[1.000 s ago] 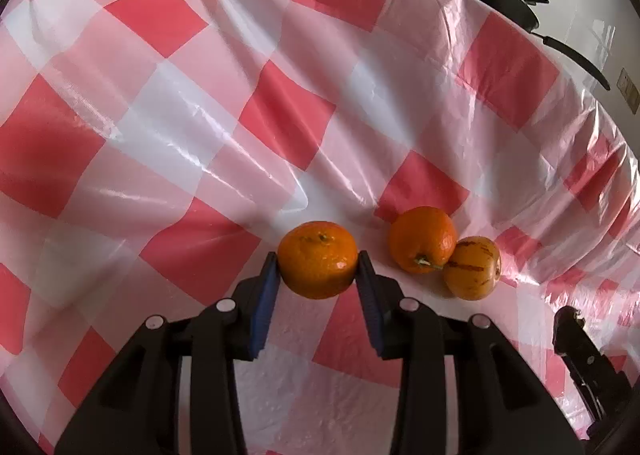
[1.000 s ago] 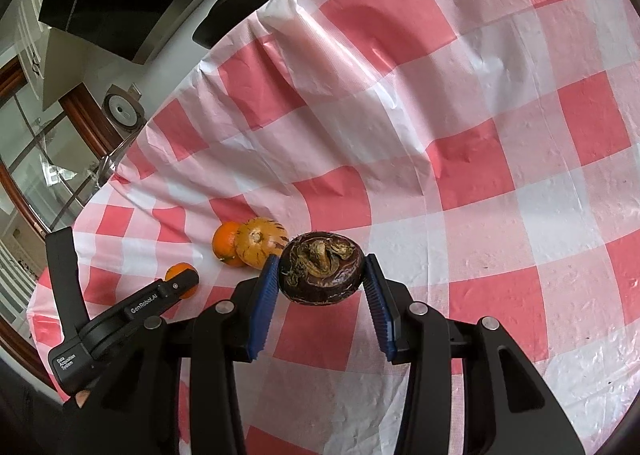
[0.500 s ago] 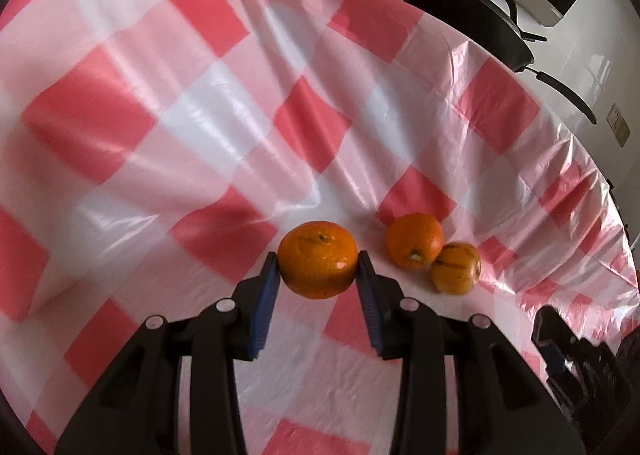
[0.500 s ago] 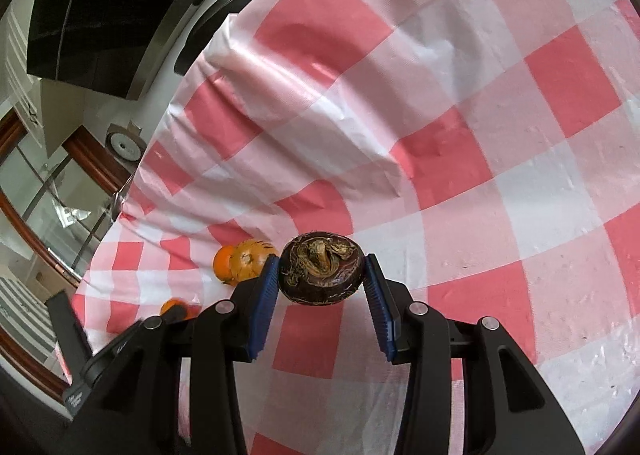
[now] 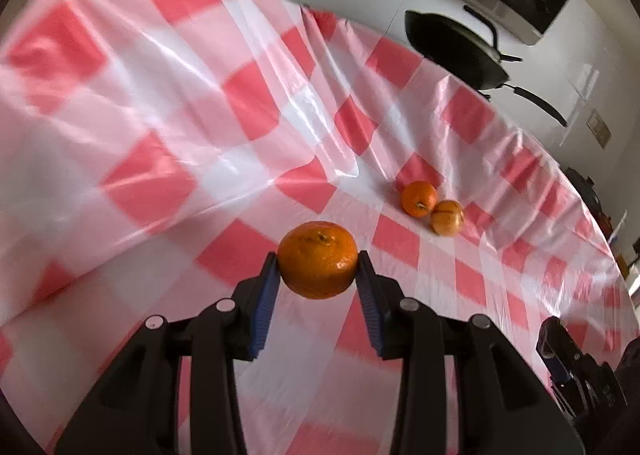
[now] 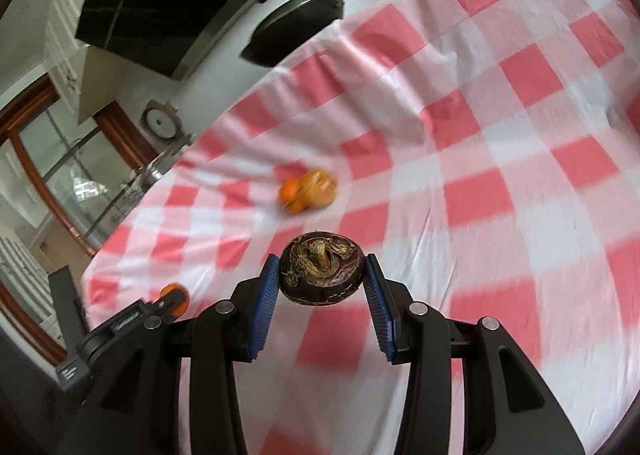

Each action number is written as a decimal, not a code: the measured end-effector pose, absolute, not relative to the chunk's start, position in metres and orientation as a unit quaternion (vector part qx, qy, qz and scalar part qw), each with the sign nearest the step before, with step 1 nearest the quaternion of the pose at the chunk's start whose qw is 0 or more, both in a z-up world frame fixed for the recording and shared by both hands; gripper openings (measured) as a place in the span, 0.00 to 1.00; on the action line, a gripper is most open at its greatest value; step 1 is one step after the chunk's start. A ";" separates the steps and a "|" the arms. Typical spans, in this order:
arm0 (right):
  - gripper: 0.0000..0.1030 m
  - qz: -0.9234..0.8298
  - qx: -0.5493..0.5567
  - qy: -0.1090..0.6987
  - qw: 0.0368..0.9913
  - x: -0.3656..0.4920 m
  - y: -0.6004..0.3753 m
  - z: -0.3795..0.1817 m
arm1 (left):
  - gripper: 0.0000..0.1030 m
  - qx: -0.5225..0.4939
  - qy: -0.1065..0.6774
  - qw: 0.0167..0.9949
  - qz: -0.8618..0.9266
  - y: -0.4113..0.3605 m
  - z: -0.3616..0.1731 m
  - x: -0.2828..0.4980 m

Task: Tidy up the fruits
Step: 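Carry the orange and brown fruit to the white box with both tools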

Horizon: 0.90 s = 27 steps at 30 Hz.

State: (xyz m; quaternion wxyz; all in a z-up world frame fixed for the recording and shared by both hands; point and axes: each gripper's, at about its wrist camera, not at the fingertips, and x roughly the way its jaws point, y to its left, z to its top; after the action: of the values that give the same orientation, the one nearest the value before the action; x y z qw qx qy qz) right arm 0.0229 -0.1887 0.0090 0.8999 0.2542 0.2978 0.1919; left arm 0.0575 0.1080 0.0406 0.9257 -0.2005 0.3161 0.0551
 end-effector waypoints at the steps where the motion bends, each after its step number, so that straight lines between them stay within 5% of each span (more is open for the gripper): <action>1: 0.41 0.198 0.254 0.299 0.898 0.013 -0.186 0.010 | 0.38 -0.193 0.311 0.929 0.056 0.106 0.043 0.047; 27: 0.41 0.401 0.041 0.344 0.848 -0.162 0.004 0.008 | 0.38 -0.146 0.275 0.941 0.134 0.215 0.032 -0.205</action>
State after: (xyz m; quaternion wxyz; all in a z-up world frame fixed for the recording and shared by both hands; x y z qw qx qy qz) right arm -0.1616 0.0044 0.0081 0.8477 0.0412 0.3444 0.4014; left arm -0.2047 0.2153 0.0317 0.9408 -0.1459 0.2753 0.1336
